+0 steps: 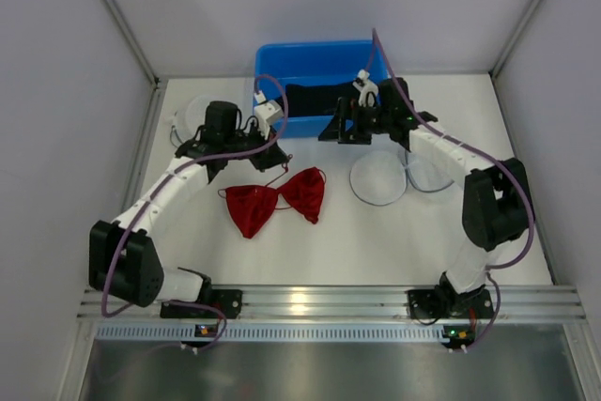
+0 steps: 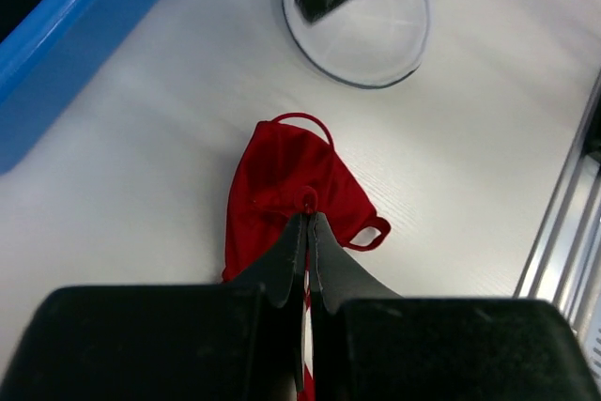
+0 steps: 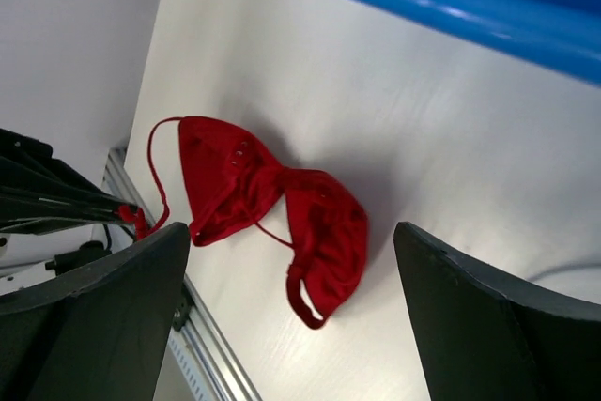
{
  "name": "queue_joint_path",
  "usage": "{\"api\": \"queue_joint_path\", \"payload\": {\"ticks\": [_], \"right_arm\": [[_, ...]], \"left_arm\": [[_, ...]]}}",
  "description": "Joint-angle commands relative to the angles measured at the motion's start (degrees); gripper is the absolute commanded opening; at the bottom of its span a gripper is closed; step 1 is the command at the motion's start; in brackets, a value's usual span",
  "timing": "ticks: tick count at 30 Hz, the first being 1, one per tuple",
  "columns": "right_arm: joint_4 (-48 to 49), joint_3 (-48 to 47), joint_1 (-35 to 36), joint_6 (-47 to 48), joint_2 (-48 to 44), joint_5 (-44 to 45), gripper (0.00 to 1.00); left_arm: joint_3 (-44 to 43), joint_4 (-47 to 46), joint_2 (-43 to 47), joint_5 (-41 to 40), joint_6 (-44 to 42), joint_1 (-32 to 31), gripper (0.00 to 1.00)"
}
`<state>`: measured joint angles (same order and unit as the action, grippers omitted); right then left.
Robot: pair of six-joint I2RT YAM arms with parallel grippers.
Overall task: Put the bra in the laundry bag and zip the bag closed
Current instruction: Adjust the bra at the center of the board.
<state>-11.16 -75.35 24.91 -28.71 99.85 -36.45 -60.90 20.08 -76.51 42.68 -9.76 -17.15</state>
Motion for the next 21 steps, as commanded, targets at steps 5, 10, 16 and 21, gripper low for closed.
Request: {"api": "queue_joint_path", "payload": {"ticks": [5,10,16,21], "right_arm": [[0.9,2.6,-4.7,2.3,-2.6,-2.0,0.90],[0.7,4.2,-4.8,2.4,-1.0,-2.9,0.90],[0.1,5.4,-4.7,3.7,0.7,-4.1,0.88],[0.9,7.8,-4.3,3.6,2.0,-6.1,0.84]], "left_arm": [[-2.0,-8.8,-6.1,-8.7,-1.0,-6.1,0.00],[-3.3,-8.8,-12.2,-10.7,-2.6,-9.2,0.00],[-3.5,-8.6,-16.1,-12.3,-4.1,-10.3,0.23],[-6.5,-4.2,-14.6,-16.5,-3.5,-10.1,0.54]]}}
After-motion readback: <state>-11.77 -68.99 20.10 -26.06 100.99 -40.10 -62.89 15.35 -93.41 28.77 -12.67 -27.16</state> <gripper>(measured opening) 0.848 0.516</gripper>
